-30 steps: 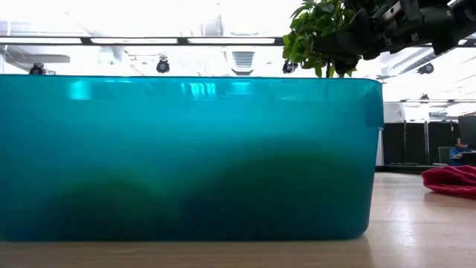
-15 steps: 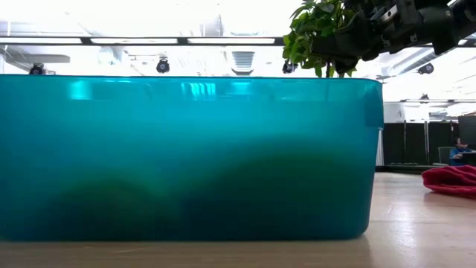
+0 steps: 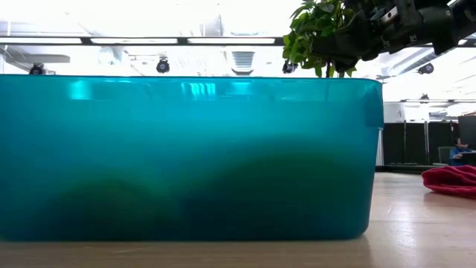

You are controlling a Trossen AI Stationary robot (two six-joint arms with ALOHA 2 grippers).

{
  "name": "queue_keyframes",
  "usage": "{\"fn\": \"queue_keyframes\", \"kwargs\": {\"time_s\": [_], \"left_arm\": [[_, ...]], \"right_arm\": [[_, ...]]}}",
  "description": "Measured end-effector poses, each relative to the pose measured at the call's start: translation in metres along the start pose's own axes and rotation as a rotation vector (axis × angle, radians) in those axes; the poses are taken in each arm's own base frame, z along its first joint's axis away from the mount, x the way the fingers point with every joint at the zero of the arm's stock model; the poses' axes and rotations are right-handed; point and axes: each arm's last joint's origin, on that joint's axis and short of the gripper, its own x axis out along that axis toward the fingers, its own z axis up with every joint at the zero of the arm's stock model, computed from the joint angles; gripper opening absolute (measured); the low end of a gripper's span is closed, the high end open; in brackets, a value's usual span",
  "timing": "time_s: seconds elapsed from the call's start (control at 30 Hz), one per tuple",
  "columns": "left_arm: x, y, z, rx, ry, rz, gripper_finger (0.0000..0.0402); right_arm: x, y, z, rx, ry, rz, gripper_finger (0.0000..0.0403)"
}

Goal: Pick and placing Produce into tupperware
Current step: Put the yellow corn into the blue bin

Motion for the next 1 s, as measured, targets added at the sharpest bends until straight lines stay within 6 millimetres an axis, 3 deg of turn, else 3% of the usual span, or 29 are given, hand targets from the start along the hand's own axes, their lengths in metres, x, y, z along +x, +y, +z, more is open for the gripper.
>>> {"fn": "queue_keyframes", "kwargs": {"time_s": [0.63, 1.0], "left_arm": [[0.006, 0.016, -0.002, 0.035, 0.01, 0.095, 0.0079], [-0.006, 0.007, -0.004, -0.043, 0.014, 0.039, 0.0079]], "right_arm": [[0.0, 0.0, 0.001, -0.003, -0.002, -0.007, 0.0009], [0.0, 0.0, 0.001, -0.002, -0.002, -0.008, 0.0009]]}}
